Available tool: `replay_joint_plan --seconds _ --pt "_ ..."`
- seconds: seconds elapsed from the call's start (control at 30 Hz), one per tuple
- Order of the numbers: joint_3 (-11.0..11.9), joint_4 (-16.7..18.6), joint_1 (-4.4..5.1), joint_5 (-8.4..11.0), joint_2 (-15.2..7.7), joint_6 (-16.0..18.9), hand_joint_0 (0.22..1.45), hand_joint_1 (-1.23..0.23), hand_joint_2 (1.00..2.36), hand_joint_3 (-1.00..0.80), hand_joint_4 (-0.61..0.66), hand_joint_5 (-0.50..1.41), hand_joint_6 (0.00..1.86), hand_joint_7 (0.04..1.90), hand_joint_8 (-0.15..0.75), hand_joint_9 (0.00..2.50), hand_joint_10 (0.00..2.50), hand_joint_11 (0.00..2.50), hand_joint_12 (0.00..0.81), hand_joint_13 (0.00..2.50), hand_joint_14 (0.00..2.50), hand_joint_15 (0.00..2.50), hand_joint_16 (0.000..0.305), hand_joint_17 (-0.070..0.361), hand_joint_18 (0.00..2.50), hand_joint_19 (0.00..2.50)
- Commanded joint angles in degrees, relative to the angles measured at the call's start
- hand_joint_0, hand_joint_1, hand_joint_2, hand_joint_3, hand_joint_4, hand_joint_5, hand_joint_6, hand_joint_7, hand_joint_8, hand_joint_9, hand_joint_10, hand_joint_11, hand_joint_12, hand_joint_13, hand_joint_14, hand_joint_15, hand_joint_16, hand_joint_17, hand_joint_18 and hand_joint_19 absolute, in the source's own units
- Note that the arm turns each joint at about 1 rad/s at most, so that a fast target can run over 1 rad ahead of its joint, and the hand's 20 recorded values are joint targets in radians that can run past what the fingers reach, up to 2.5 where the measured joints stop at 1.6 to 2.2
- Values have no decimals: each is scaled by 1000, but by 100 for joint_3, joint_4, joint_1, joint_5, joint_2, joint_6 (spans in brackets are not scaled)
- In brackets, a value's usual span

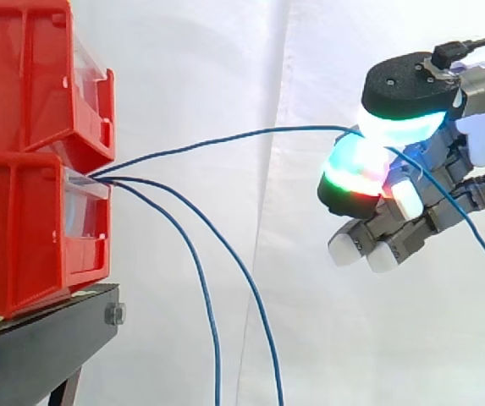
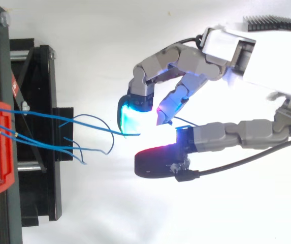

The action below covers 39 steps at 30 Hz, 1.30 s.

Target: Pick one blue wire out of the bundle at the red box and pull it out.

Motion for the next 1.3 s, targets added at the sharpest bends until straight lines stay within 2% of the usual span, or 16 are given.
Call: replay_joint_plan --seconds 0.0,1.27 --pt "0 -2 0 0 4 0 627 -868 1022 -87 97 -53 884 1000 270 983 21 473 386 536 13 316 55 123 430 412" --pt "0 -2 0 0 -4 0 631 -870 1021 -92 89 -54 888 980 268 985 21 486 379 540 13 323 54 121 439 421"
